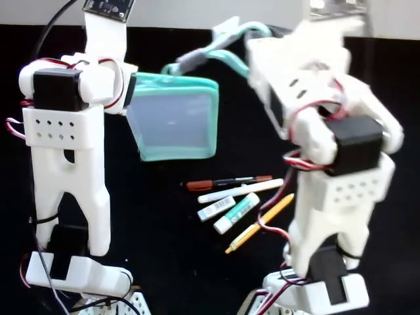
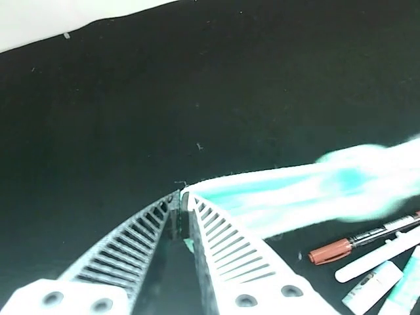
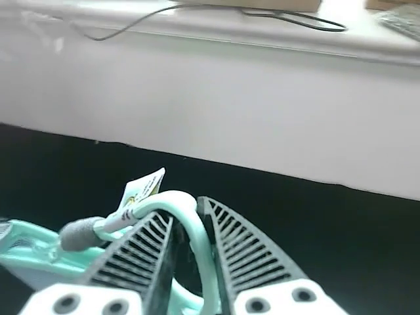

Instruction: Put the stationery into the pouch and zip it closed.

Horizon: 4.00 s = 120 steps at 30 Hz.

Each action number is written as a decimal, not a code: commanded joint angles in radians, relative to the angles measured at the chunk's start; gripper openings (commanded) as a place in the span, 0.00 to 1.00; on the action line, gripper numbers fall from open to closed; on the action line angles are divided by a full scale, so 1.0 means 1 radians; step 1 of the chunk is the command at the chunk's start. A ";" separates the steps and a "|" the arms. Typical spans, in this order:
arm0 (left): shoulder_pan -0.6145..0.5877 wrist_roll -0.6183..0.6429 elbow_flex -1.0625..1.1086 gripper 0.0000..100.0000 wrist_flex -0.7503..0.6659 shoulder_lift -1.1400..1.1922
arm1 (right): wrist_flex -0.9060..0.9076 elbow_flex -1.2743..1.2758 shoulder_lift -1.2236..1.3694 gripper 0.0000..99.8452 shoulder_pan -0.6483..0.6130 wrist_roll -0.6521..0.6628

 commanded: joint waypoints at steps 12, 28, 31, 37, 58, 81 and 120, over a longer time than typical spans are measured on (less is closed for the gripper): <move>-0.018 -0.006 0.044 0.01 0.018 0.012 | 0.074 -0.005 -0.064 0.01 0.128 -0.006; -0.016 -0.005 0.044 0.01 0.018 0.012 | 0.081 -0.004 -0.062 0.01 0.211 -0.008; -0.016 -0.005 0.044 0.01 0.018 0.012 | 0.082 -0.004 -0.061 0.01 0.211 -0.008; -0.016 -0.005 0.044 0.01 0.020 0.012 | 0.090 -0.002 -0.054 0.01 0.228 -0.014; -0.013 -0.005 0.044 0.01 0.018 0.012 | 0.223 0.065 -0.048 0.26 0.237 -0.054; -0.018 -0.005 0.044 0.01 0.018 0.012 | 0.050 1.047 -0.051 0.26 0.101 0.454; -0.018 -0.003 0.044 0.01 0.018 0.004 | -0.691 2.022 -0.466 0.26 -0.213 -0.410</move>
